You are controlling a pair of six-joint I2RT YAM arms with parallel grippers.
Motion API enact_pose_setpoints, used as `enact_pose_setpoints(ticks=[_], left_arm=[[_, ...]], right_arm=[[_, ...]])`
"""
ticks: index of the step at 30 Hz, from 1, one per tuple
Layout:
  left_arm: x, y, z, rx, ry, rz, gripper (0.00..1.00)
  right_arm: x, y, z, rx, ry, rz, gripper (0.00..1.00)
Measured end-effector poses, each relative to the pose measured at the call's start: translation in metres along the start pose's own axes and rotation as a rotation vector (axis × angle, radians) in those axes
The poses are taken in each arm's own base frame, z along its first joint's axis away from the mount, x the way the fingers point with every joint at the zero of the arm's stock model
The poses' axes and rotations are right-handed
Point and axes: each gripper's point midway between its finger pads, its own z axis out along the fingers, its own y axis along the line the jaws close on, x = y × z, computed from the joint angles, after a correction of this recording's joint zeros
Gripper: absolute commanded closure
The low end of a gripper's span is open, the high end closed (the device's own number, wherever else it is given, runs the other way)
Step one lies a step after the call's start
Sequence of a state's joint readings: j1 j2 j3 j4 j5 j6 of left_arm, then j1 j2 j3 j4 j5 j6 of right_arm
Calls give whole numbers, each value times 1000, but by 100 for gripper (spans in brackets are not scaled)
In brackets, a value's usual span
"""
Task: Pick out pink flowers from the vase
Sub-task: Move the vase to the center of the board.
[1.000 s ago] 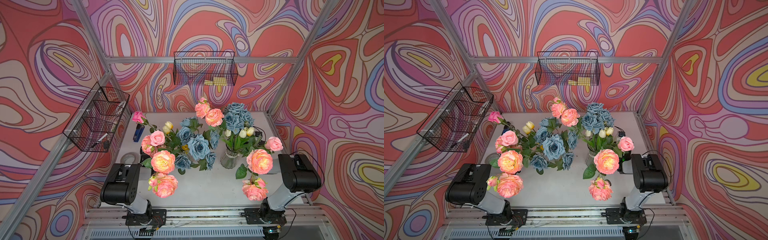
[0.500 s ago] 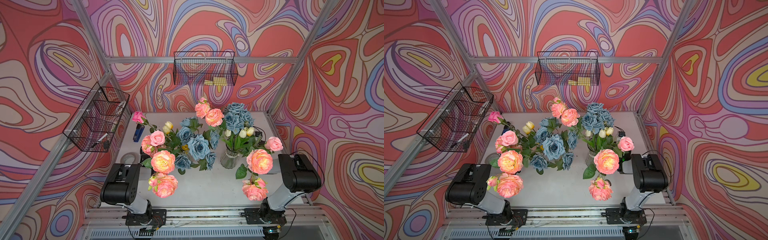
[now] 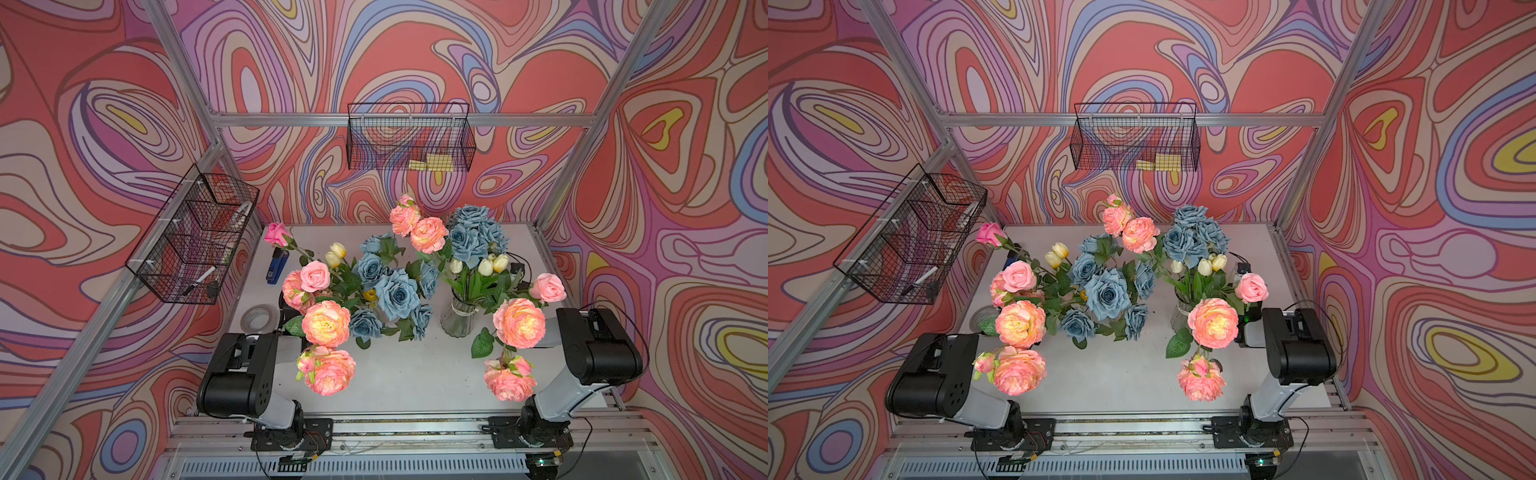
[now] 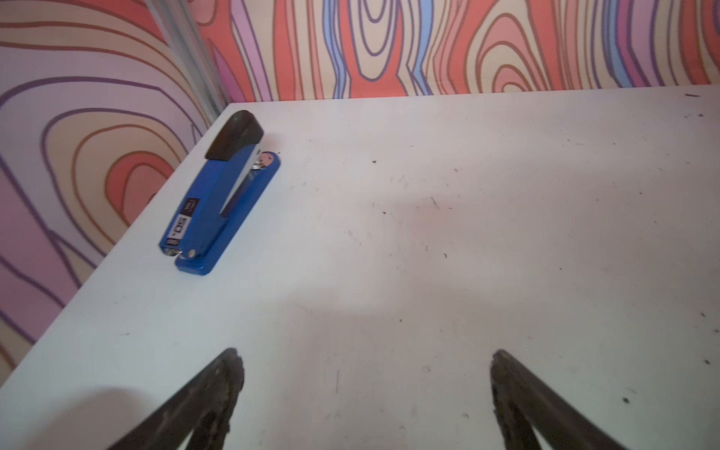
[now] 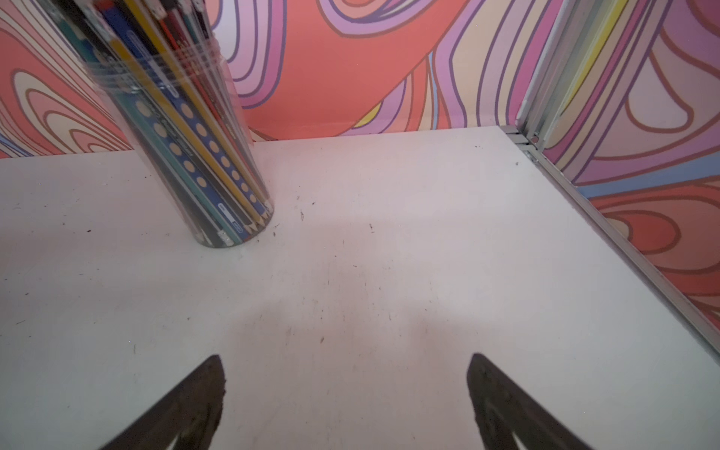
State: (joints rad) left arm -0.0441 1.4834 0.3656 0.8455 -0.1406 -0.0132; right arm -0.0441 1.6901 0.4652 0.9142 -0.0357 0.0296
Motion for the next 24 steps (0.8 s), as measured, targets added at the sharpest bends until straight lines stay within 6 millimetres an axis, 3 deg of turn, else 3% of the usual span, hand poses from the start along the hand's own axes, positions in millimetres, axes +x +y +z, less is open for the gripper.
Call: enact_pose_setpoints(ticks=[3,9,12,16,18,21,24], left_arm=[[-17,12,-13,-58,-20,-39,0],[-59,22,-38,-96,-14,-197,0],[-68,24,-49,-102,28,-300,0],[-43,27,-72,-125,117,-435,0],[-20,24,-87,-132,175,-502,0],[12,8,-107,-128,271,-526,0],[30,-12,-122,-110,341,-484,0]], right_arm=[[-6,-6,5,39,37,17,2],[-62,-17,23,108,43,85,2],[-67,-16,19,107,70,149,2],[-48,-15,8,119,153,229,2],[-36,-16,-4,133,199,265,2],[-30,-15,-20,144,238,318,2],[-26,-11,-36,138,268,369,2]])
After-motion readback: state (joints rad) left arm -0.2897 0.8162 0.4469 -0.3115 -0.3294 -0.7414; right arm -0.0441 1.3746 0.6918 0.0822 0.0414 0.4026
